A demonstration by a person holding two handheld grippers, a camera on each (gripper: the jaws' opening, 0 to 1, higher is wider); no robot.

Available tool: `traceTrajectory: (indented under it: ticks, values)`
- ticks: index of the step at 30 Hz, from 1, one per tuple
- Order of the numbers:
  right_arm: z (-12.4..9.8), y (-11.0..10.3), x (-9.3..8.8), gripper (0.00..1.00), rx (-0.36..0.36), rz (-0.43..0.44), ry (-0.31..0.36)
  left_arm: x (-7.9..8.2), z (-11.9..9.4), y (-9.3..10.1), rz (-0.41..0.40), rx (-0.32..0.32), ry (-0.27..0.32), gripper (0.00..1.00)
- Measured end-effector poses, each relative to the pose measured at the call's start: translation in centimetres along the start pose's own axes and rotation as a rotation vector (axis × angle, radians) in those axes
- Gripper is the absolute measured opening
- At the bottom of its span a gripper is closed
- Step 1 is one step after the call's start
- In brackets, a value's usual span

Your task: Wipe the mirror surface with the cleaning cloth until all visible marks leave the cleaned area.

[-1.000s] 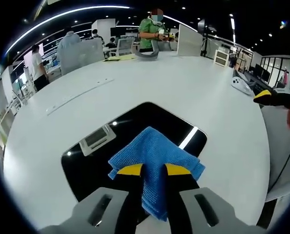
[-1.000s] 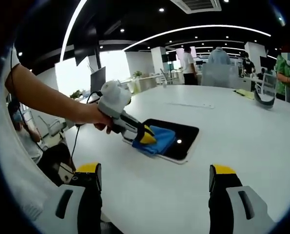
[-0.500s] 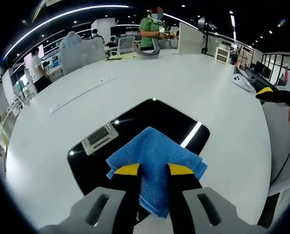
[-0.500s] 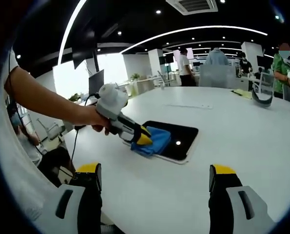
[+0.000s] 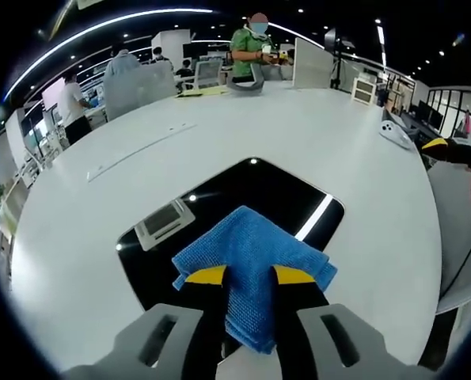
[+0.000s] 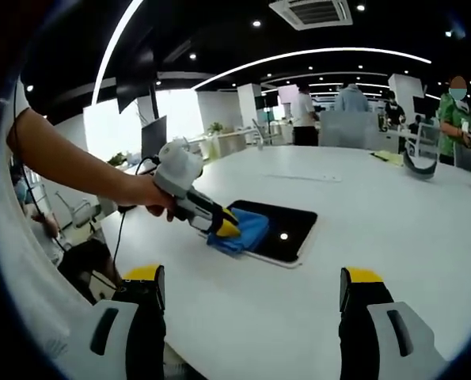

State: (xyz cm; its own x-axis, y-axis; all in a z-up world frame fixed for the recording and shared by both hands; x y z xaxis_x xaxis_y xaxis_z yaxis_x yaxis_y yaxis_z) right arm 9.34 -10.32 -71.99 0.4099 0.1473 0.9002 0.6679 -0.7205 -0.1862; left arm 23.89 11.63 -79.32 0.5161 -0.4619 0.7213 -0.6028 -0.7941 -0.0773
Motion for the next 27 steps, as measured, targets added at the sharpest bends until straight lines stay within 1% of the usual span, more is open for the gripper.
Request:
traceTrajectory:
  ticks: [9,15,21,27]
  values:
    - [0.0,-0.9,-0.3,0.91,-0.003,-0.012,-0.014,-0.1,-0.1,-0.1,-0.003,-0.001,0.001,0.20]
    - [-0.5,-1.3,-0.4,0.91,-0.020,-0.014,-0.003,0.1,-0.1,-0.1,0.001,-0.003,-0.014,0.19]
    - [-0.8,-1.4,-0.6,0.91,-0.036,-0.006,0.003,0.2,-0.1,-0.2,0.007,-0.008,-0.030,0.18]
    - [-0.7,-1.2,-0.3,0.91,-0.047,-0.016,0.003,0.2,0.1,-0.6,0.001,-0.002,-0.024,0.16]
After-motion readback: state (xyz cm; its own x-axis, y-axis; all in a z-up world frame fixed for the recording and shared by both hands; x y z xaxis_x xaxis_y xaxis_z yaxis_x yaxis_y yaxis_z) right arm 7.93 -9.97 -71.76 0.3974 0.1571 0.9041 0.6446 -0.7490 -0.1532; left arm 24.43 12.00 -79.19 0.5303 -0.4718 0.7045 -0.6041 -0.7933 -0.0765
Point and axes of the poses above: the point that each gripper's makers call its tool centre point, and the gripper's own axes: z roughly forward along the fingers, y roughly to its right, x roughly out of its top, the point moved 7 cm from there along -z, roughly backward along the fingers, and after that the axes turned 8 degrees about x, right-handed, at the moved point
